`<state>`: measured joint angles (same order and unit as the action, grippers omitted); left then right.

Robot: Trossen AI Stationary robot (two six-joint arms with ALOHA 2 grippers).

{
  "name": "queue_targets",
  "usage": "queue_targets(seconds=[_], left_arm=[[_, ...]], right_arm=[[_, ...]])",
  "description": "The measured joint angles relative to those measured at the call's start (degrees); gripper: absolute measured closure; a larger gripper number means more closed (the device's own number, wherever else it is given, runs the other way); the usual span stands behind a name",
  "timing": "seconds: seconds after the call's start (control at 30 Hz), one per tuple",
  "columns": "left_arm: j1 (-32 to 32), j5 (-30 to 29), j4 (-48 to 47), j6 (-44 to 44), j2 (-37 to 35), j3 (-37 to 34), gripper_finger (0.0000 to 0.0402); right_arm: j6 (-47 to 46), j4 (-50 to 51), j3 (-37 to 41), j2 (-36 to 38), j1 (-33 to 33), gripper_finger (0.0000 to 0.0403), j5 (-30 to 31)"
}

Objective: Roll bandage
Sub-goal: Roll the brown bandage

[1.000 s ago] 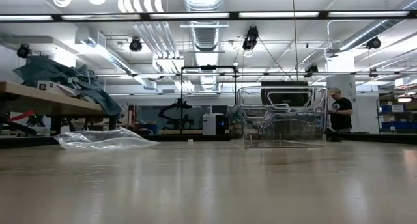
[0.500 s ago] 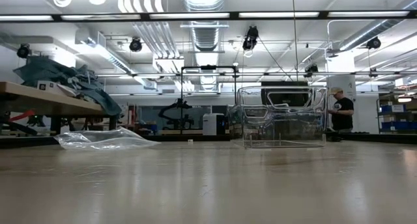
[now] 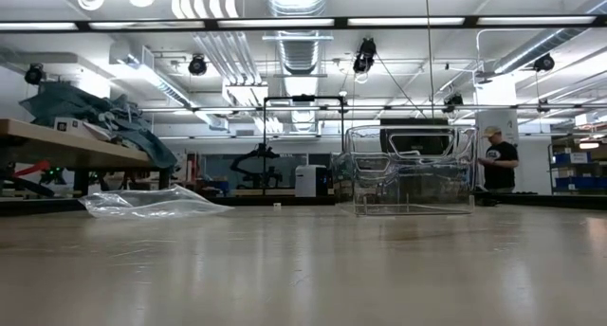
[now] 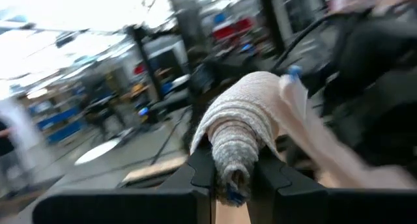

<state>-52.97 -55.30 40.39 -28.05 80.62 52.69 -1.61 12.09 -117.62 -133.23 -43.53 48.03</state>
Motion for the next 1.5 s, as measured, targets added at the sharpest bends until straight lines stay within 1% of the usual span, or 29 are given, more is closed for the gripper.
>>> queue_targets(seconds=[0.07, 0.13, 0.23, 0.33, 0.43, 0.53, 0.67, 0.73, 0.77, 0.8, 0.87, 0.9, 0.97, 1.03, 1.07, 1.1, 1.13, 1.2, 1.23, 1.27, 1.3, 1.33, 1.37, 1.4, 1.43, 1.47, 1.5], left_arm=[[-0.1, 2.7, 0.6, -0.2, 0.0, 0.0, 0.0367], [-0.1, 2.5, 0.8, -0.2, 0.0, 0.0, 0.0367], [-0.1, 0.5, 0.7, -0.5, 0.0, 0.0, 0.0367], [-0.2, 0.2, 0.7, -1.5, 0.0, 0.0, 0.0367], [-0.2, 0.1, 1.7, -2.5, 0.0, 0.0, 0.0367], [-0.7, -0.2, 2.5, -3.6, 0.0, 0.0, 0.0367], [-1.1, -0.3, 3.6, -5.0, -0.1, 0.0, 0.0367], [-1.1, -0.4, 3.7, -5.0, -0.2, 0.0, 0.0367], [-1.1, -0.6, 3.8, -5.1, -0.2, 0.0, 0.0367], [-1.1, -0.9, 3.9, -5.1, -0.2, 0.0, 0.0367], [-1.1, -1.9, 4.6, -5.2, -0.2, 0.0, 0.0367], [-1.2, -2.2, 5.0, -5.2, -0.2, 0.0, 0.0367], [-1.2, -2.3, 5.5, -4.5, -0.2, 0.1, 0.0367], [-1.2, -2.4, 5.7, -4.4, -0.2, 0.1, 0.0367], [-1.2, -2.5, 5.6, -4.5, -0.2, 0.1, 0.0367], [-1.2, -2.5, 5.6, -4.6, -0.2, 0.1, 0.0367], [-1.2, -2.5, 5.6, -4.6, -0.2, 0.1, 0.0367], [-1.1, -2.4, 5.6, -4.6, -0.2, 0.1, 0.0367], [-1.1, -2.5, 5.5, -4.5, -0.2, 0.1, 0.0367], [-1.1, -2.5, 5.6, -4.4, -0.2, 0.1, 0.0367], [-1.1, -2.8, 5.5, -4.3, -0.2, 0.1, 0.0367], [-1.0, -2.9, 5.5, -4.2, -0.2, 0.1, 0.0367], [-1.0, -2.9, 5.7, -4.2, -0.2, 0.1, 0.0367], [-1.0, -2.9, 5.9, -4.2, -0.2, 0.1, 0.0367], [-1.1, -2.8, 6.0, -4.1, -0.2, 0.1, 0.0367], [-1.1, -2.7, 6.0, -4.1, -0.2, 0.1, 0.0367], [-1.1, -3.0, 5.9, -4.0, -0.2, 0.1, 0.0367]], right_arm=[[0.0, 1.3, 0.0, 0.0, 0.3, 0.0403, 2.4], [-1.5, 1.4, 0.0, 0.0, 0.5, 0.0401, 3.6], [-3.5, 1.5, 0.0, 0.0, 0.6, 0.0382, 0.4], [-6.3, 2.9, -0.1, 0.1, 0.5, 0.0345, -0.5], [-10.7, 9.0, -0.1, 0.2, 0.1, 0.0307, -0.2], [-16.4, 17.0, -0.1, 0.2, -0.5, 0.0280, 1.6], [-24.3, 25.7, -0.2, 0.2, -1.2, 0.0265, 2.1], [-25.8, 27.5, -0.2, 0.2, -1.6, 0.0265, 2.5], [-26.0, 26.5, -0.1, 0.2, -1.8, 0.0266, 3.3], [-25.3, 23.2, -0.3, 0.2, -2.0, 0.0268, 3.8], [-16.2, 15.1, -2.1, 0.2, -2.2, 0.0266, 1.7], [-11.7, 13.8, -3.4, 0.2, -2.2, 0.0263, 1.5], [-9.8, 15.0, -6.2, 0.5, -2.2, 0.0252, 4.2], [-9.3, 15.5, -8.5, 0.5, -2.3, 0.0238, 3.4], [-9.1, 18.1, -9.5, 0.5, -2.6, 0.0230, 3.2], [-10.8, 21.0, -10.4, 0.5, -2.9, 0.0223, 4.1], [-13.7, 21.8, -11.3, 0.5, -3.1, 0.0216, 5.4], [-13.9, 22.1, -12.2, 0.5, -3.2, 0.0202, 2.9], [-14.5, 25.8, -12.6, 0.7, -3.1, 0.0195, 2.6], [-18.6, 31.2, -13.2, 1.0, -3.1, 0.0189, 4.5], [-25.0, 35.6, -13.6, 1.2, -3.2, 0.0183, 7.0], [-29.9, 35.5, -13.8, 1.2, -3.0, 0.0177, 7.1], [-30.1, 32.6, -13.9, 1.2, -2.8, 0.0171, 4.2], [-27.8, 30.9, -14.0, 1.2, -2.8, 0.0165, -0.1], [-27.4, 32.7, -14.4, 1.3, -2.8, 0.0161, -2.8], [-30.1, 38.6, -15.3, 1.7, -2.9, 0.0159, -2.3], [-35.2, 44.8, -15.9, 2.1, -3.1, 0.0159, 0.8]])
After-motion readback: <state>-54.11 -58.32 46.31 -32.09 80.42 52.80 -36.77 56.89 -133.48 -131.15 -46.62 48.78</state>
